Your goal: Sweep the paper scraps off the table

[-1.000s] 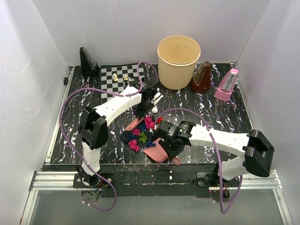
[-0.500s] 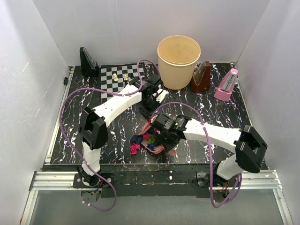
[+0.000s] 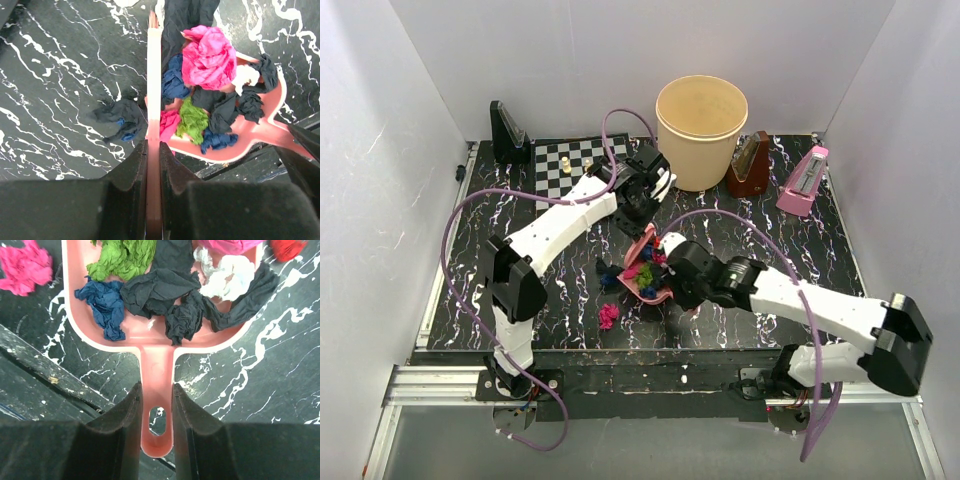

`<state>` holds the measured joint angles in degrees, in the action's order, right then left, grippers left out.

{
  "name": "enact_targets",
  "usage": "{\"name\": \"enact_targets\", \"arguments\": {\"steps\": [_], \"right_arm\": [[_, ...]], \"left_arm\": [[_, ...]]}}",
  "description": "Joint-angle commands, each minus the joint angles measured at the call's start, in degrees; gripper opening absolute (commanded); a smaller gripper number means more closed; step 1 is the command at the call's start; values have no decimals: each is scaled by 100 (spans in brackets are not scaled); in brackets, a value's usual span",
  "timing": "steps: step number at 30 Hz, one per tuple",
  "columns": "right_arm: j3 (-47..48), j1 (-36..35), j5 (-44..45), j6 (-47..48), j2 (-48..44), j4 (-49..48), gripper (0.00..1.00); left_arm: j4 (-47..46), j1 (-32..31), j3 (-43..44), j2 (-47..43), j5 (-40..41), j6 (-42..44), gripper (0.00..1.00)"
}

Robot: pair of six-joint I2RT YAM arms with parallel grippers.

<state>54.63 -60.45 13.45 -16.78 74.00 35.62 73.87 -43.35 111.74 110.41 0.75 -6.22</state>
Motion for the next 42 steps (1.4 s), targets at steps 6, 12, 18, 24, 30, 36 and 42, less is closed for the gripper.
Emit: {"name": "enact_targets", "arguments": {"steps": [6, 12, 18, 24, 30, 36, 42], "right_arm": [[-673, 7, 122, 403, -1282, -1198, 1], [-778, 6, -1, 465, -1634, -1092, 1], [-586, 6, -325, 438, -1485, -811, 1], [-506, 6, -159, 298, -1185, -749, 1], [108, 41, 17, 359, -1318, -390, 1], [1521, 674, -642, 473, -809, 409, 1], [3200, 1411, -843, 816, 104, 1139, 1]], "left_arm": [[-206, 213, -100, -828, 750, -608, 0], [-417, 494, -574, -1162, 918, -758, 0], [-382, 802, -926, -1425, 1321, -819, 0], [-206, 828, -1137, -1873, 1612, -714, 0], [-302, 828, -1768, -2734, 2234, -714, 0], [-1118, 837, -2770, -3543, 2403, -627, 0], [-1778, 837, -3404, -3904, 2482, -433, 0]]}}
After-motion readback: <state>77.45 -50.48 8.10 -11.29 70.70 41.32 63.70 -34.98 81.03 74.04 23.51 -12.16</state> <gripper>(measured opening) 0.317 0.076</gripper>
